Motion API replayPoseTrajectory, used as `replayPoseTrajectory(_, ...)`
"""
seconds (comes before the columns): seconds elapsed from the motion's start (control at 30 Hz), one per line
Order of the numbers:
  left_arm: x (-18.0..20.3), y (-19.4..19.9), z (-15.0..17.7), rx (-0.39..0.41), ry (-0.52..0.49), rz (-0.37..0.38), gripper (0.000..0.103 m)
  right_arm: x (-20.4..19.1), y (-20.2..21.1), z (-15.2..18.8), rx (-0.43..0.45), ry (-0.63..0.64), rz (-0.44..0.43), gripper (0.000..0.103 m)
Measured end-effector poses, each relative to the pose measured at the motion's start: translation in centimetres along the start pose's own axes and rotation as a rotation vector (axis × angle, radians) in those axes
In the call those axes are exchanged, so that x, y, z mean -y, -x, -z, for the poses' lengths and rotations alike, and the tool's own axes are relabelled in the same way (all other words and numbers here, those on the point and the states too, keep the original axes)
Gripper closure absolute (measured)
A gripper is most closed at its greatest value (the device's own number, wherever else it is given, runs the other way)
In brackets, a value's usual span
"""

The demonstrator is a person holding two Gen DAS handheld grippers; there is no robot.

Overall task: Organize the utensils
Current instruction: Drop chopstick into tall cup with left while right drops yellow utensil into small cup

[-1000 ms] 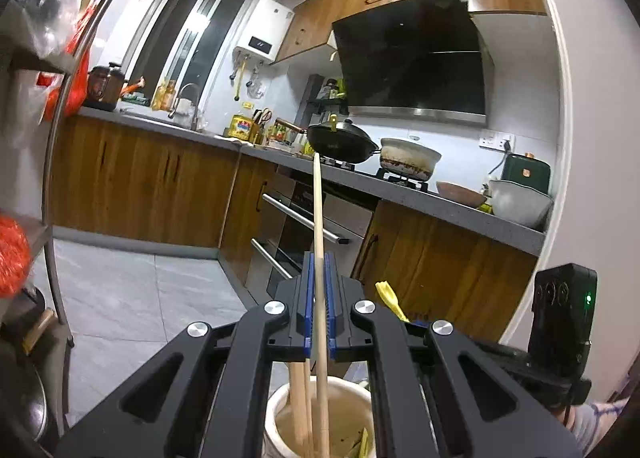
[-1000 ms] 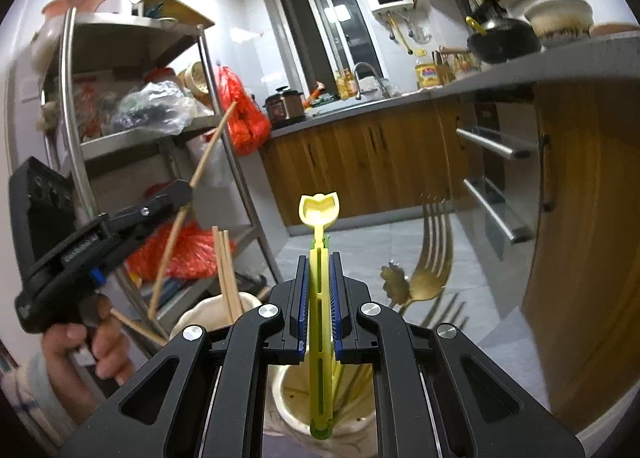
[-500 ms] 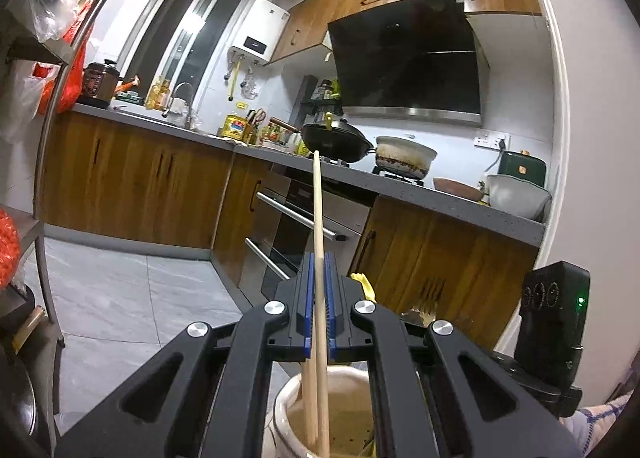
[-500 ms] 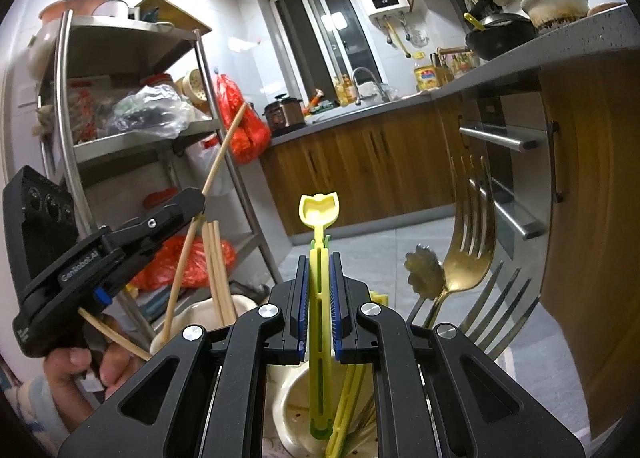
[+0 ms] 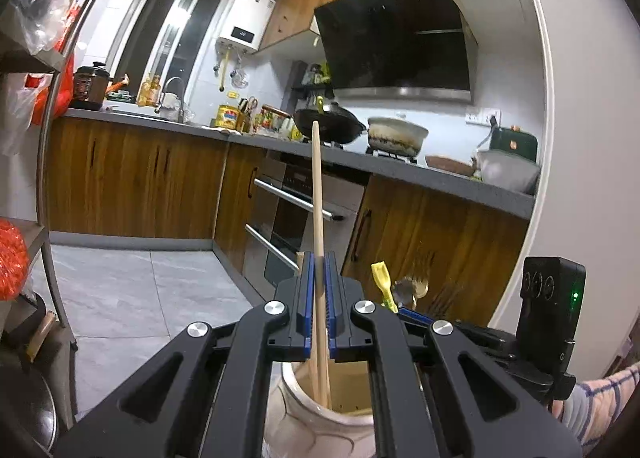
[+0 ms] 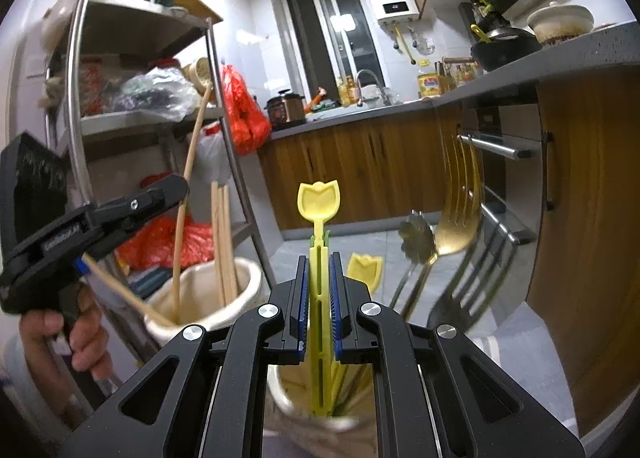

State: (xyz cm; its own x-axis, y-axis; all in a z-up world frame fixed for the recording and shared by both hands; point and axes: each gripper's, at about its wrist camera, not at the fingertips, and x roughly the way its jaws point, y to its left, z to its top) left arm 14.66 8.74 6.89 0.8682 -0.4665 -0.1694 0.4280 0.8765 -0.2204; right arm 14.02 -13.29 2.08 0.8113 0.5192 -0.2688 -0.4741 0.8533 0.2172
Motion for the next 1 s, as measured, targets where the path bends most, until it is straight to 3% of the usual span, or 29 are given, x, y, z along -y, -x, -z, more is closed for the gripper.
replayPoseTrajectory(0.33, 0.7, 1.0, 0.2, -0.039, -0.024, -0.011, 0.098, -0.2, 0.2, 1.1, -0.101, 0.020, -0.013, 0.092)
replayPoseTrajectory(0.5, 1.0, 1.9, -0.4, -0.026, -0.024, -0.021, 0.097, -0.2, 1.4, 0.9, -0.088, 0.019, -0.010, 0.084)
replayPoseTrajectory(0.63, 1.3, 2.8, -0.7, -0.027, -0.029, -0.038, 0.097, -0.3, 3.0, 0.7, -0.069, 0.034, 0.004, 0.084)
replayPoseTrajectory(1.0, 3.1, 7.0, 1.9, -0.109, -0.095, -0.178, 0.097, -0.4, 7.4, 1.9, -0.091, 0.075, 0.038, 0.084)
